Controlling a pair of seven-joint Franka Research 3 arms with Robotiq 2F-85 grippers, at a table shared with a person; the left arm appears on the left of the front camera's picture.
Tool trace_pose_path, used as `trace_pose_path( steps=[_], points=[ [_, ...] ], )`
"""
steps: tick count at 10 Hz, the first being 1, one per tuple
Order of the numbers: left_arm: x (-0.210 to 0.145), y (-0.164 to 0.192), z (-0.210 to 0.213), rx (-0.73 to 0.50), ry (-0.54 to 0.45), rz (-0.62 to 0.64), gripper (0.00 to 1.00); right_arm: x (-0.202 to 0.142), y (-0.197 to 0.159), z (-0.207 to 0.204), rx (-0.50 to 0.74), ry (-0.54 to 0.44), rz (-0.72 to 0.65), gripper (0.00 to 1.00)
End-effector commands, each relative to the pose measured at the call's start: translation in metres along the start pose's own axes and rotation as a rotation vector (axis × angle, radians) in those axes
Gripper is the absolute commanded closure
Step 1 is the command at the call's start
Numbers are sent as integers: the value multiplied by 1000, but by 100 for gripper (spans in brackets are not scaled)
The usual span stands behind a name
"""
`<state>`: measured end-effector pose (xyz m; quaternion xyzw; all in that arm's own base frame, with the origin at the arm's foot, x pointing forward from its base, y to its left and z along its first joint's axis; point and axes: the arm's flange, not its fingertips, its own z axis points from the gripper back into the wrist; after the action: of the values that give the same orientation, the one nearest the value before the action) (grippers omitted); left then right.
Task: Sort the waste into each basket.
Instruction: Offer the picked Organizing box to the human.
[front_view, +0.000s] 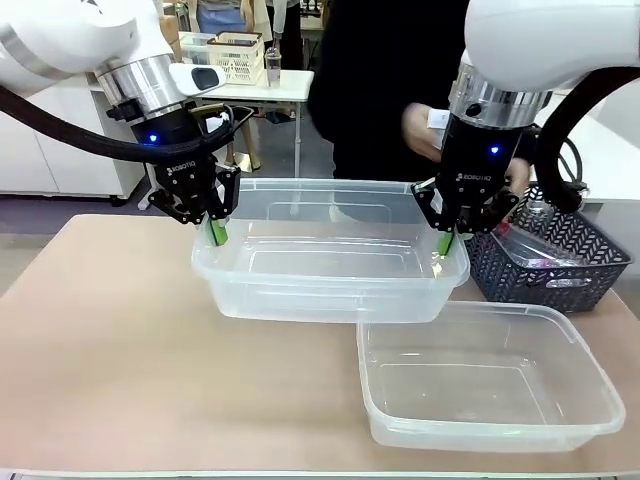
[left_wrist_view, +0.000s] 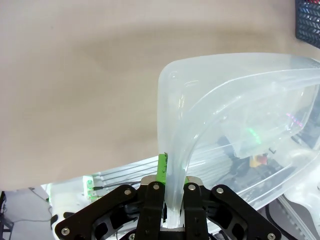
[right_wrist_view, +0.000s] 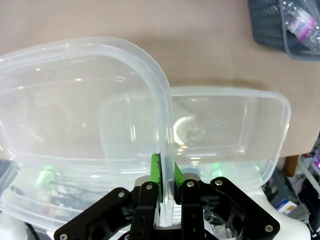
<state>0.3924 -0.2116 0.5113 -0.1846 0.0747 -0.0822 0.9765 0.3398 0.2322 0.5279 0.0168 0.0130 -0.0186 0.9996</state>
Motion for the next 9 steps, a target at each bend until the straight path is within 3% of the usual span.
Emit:
trace_pose_path(
  steps=[1, 9],
  points=[
    [-1, 0, 7, -2, 6, -16, 94, -1, -2, 0, -7, -6, 7, 93],
    [-1, 0, 7, -2, 6, -16, 94, -1, -2, 0, -7, -6, 7, 93]
  ],
)
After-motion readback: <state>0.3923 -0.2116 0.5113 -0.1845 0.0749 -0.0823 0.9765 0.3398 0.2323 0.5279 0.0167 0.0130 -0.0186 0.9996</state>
